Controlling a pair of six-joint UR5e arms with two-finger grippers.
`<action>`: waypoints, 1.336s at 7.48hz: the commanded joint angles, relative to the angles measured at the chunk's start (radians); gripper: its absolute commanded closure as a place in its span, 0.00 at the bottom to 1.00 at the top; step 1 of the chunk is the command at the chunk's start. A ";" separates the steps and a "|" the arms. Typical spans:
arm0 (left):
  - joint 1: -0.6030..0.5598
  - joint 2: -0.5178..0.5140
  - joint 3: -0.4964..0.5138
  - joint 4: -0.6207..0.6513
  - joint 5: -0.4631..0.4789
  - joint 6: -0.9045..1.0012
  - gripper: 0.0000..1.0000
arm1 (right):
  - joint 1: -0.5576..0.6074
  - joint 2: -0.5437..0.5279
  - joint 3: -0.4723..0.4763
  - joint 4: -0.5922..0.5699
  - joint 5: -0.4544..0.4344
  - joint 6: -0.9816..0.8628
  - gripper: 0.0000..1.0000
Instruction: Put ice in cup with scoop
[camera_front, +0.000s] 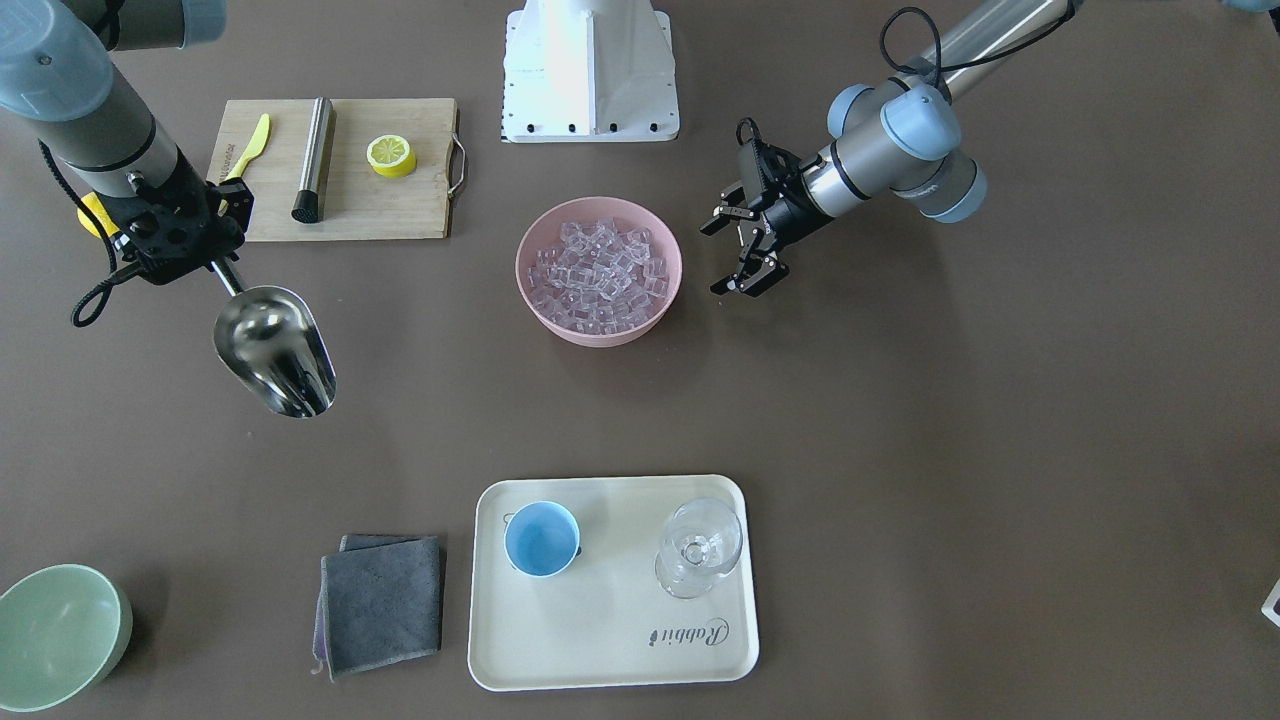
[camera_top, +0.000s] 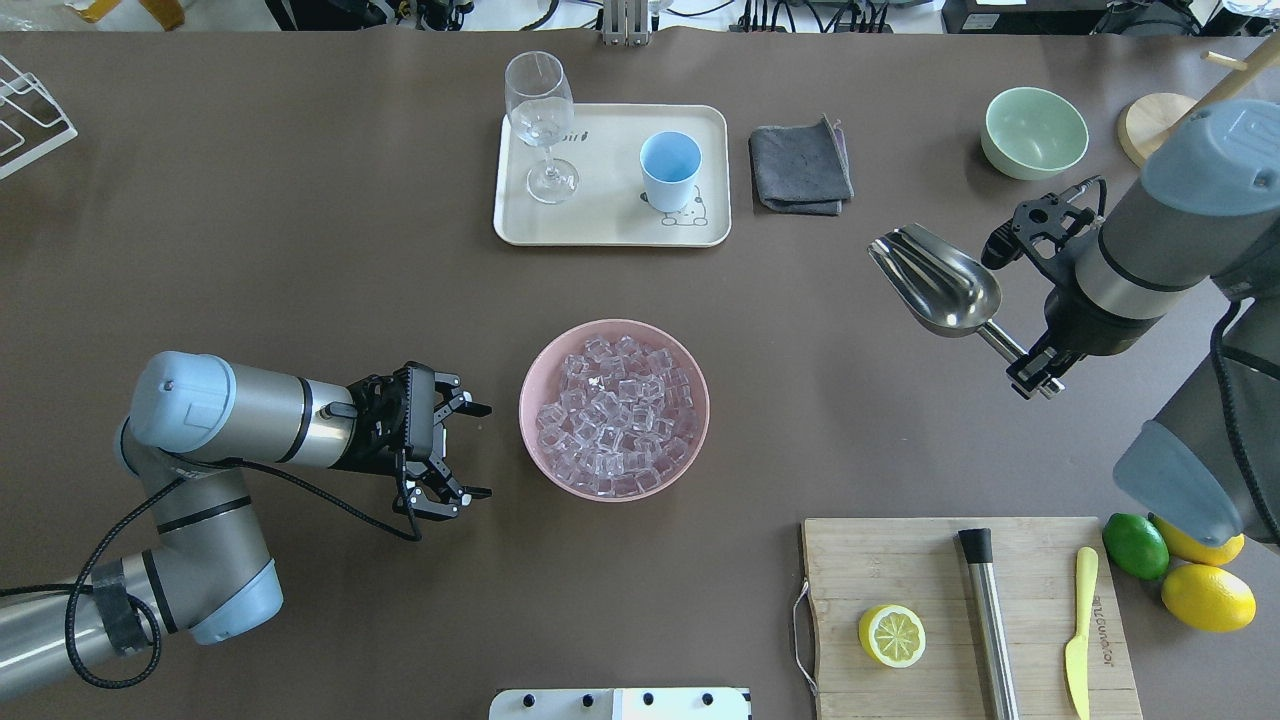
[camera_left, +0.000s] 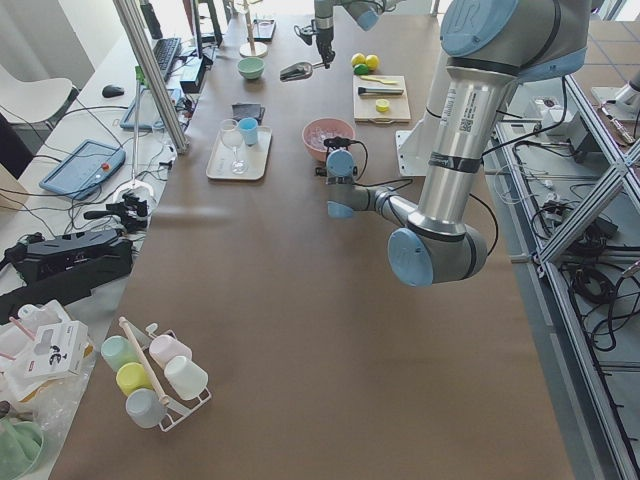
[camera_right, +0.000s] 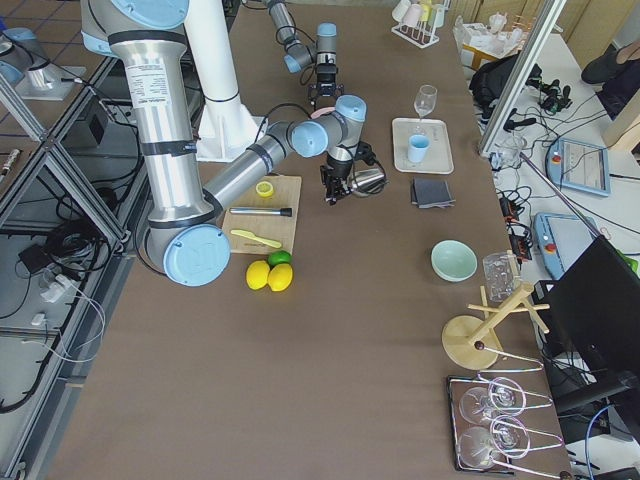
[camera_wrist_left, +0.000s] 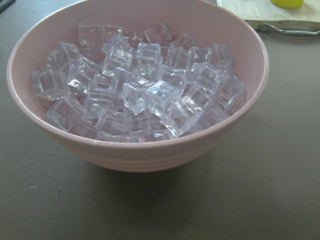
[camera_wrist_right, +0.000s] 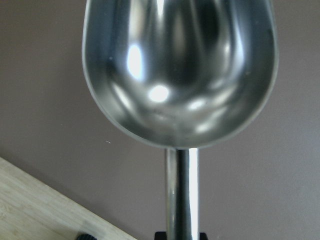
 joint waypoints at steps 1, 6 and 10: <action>0.021 -0.012 0.003 -0.019 0.002 -0.009 0.02 | 0.045 0.077 0.014 -0.262 0.078 -0.206 1.00; 0.024 -0.020 0.006 -0.047 0.084 -0.012 0.02 | -0.099 0.448 0.083 -0.761 -0.052 -0.204 1.00; 0.024 -0.030 0.010 -0.045 0.127 -0.109 0.02 | -0.346 0.780 0.004 -1.087 -0.256 -0.211 1.00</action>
